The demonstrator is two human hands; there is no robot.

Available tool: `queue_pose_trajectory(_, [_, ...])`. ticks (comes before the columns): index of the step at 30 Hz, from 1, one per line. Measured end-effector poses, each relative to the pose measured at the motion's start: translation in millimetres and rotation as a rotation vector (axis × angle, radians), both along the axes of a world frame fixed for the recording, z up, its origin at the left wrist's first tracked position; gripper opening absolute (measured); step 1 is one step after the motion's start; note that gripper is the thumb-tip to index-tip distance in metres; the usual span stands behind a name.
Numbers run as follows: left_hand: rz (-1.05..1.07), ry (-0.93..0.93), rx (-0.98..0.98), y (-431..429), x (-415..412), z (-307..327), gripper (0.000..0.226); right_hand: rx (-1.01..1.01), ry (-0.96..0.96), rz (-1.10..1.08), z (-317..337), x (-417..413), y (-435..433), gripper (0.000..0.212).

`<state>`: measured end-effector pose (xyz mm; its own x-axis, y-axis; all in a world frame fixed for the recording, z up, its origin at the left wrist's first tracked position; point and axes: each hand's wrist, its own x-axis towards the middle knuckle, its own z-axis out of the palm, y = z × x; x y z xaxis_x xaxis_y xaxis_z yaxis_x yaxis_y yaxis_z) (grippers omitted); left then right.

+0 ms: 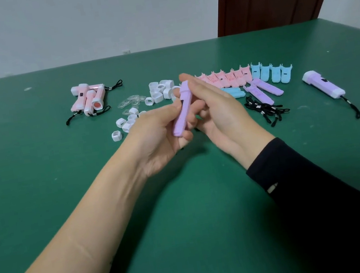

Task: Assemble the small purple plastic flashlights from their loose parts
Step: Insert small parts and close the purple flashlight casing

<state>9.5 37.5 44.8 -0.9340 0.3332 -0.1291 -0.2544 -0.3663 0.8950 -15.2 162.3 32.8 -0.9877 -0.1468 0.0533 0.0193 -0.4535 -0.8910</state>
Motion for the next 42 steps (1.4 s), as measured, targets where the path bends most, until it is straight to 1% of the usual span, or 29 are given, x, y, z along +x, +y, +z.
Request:
queue_pose_trajectory(2, [-0.071, 0.008, -0.152, -5, -1, 2, 0.045, -0.041, -0.015, -0.006, 4, -5, 9, 0.019])
queue_pose_trajectory(3, [-0.066, 0.011, -0.231, -8, -3, 2, 0.049, -0.077, -0.031, -0.030, 6, -8, 15, 0.020])
queue_pose_trajectory(5, [0.038, 0.023, -0.301, -18, -8, 5, 0.045, -0.121, -0.057, -0.095, 10, -14, 30, 0.022])
queue_pose_trajectory(7, [0.206, 0.068, -0.341, -29, -13, 7, 0.033, -0.058, -0.092, -0.162, 10, -18, 48, 0.027])
queue_pose_trajectory(9, [0.364, 0.140, -0.509, -42, -17, 6, 0.020, 0.035, -0.120, -0.201, 8, -22, 60, 0.041])
queue_pose_trajectory(10, [0.427, 0.178, -0.639, -48, -19, 4, 0.015, 0.092, -0.133, -0.218, 6, -22, 65, 0.041])
queue_pose_trajectory(12, [0.493, 0.251, -0.899, -59, -23, -1, 0.010, 0.198, -0.166, -0.252, 4, -23, 69, 0.029])
queue_pose_trajectory(13, [0.489, 0.279, -1.010, -63, -25, -4, 0.010, 0.234, -0.171, -0.258, 3, -23, 70, 0.021])
queue_pose_trajectory(15, [0.421, 0.272, -1.219, -66, -28, -8, 0.015, 0.340, -0.158, -0.261, 1, -24, 73, 0.015])
queue_pose_trajectory(17, [0.348, 0.218, -1.385, -67, -30, -12, 0.020, 0.572, -0.135, -0.275, -3, -25, 77, 0.015])
queue_pose_trajectory(19, [0.275, 0.203, -1.491, -67, -31, -17, 0.029, 0.761, -0.086, -0.317, -7, -26, 79, 0.015])
queue_pose_trajectory(21, [0.221, 0.206, -1.550, -67, -33, -21, 0.039, 0.914, -0.031, -0.354, -11, -27, 82, 0.018])
queue_pose_trajectory(24, [0.265, 0.179, -1.559, -69, -35, -24, 0.031, 1.239, 0.036, -0.336, -13, -28, 83, 0.023])
queue_pose_trajectory(26, [0.293, 0.135, -1.535, -70, -34, -24, 0.042, 1.403, 0.058, -0.301, -14, -28, 83, 0.024])
queue_pose_trajectory(27, [0.307, 0.121, -1.530, -71, -35, -25, 0.047, 1.447, 0.060, -0.285, -14, -28, 82, 0.025])
queue_pose_trajectory(28, [0.316, 0.104, -1.521, -70, -35, -25, 0.047, 1.471, 0.058, -0.271, -15, -29, 82, 0.027])
queue_pose_trajectory(29, [0.325, 0.111, -1.514, -70, -36, -27, 0.042, 1.481, 0.049, -0.259, -15, -29, 82, 0.027])
queue_pose_trajectory(30, [0.321, 0.117, -1.518, -72, -38, -29, 0.031, 1.487, 0.040, -0.249, -16, -30, 82, 0.027])
queue_pose_trajectory(31, [0.312, 0.133, -1.520, -71, -38, -29, 0.027, 1.498, 0.031, -0.238, -16, -31, 83, 0.029])
queue_pose_trajectory(32, [0.287, 0.140, -1.527, -69, -37, -28, 0.044, 1.512, 0.030, -0.229, -16, -31, 83, 0.033])
queue_pose_trajectory(33, [0.254, 0.152, -1.543, -68, -36, -27, 0.054, 1.523, 0.036, -0.226, -16, -31, 83, 0.038])
queue_pose_trajectory(34, [0.234, 0.157, -1.545, -69, -38, -27, 0.053, 1.521, 0.052, -0.239, -16, -30, 82, 0.042])
queue_pose_trajectory(35, [0.238, 0.182, -1.529, -69, -37, -26, 0.046, 1.503, 0.076, -0.272, -16, -30, 82, 0.045])
queue_pose_trajectory(36, [0.256, 0.178, -1.467, -70, -38, -24, 0.034, 1.465, 0.101, -0.323, -16, -29, 81, 0.044])
queue_pose_trajectory(37, [0.298, 0.181, -1.357, -71, -38, -23, 0.019, 1.417, 0.115, -0.380, -17, -28, 80, 0.038])
queue_pose_trajectory(39, [0.365, 0.149, -1.067, -72, -35, -20, 0.025, 1.358, 0.119, -0.464, -17, -30, 78, 0.024])
queue_pose_trajectory(40, [0.384, 0.140, -0.936, -72, -35, -19, 0.027, 1.358, 0.124, -0.477, -18, -31, 77, 0.021])
queue_pose_trajectory(42, [0.396, 0.147, -0.794, -69, -33, -15, 0.026, 1.405, 0.136, -0.460, -21, -32, 73, 0.020])
